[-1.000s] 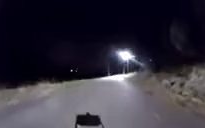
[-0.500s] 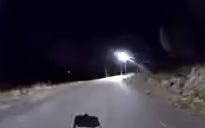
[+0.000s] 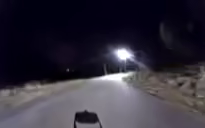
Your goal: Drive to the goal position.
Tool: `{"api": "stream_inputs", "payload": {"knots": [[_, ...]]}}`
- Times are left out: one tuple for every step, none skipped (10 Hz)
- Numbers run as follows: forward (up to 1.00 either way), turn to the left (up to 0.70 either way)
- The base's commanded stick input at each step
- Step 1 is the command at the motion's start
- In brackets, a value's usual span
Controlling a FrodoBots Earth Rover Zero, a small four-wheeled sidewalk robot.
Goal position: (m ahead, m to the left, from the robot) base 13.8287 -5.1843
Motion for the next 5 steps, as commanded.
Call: {"api": "stream_inputs", "payload": {"knots": [[1.00, -0.01], [1.00, -0.01], [1.00, 0.00], [1.00, 0.00], [1.00, 0.00]]}}
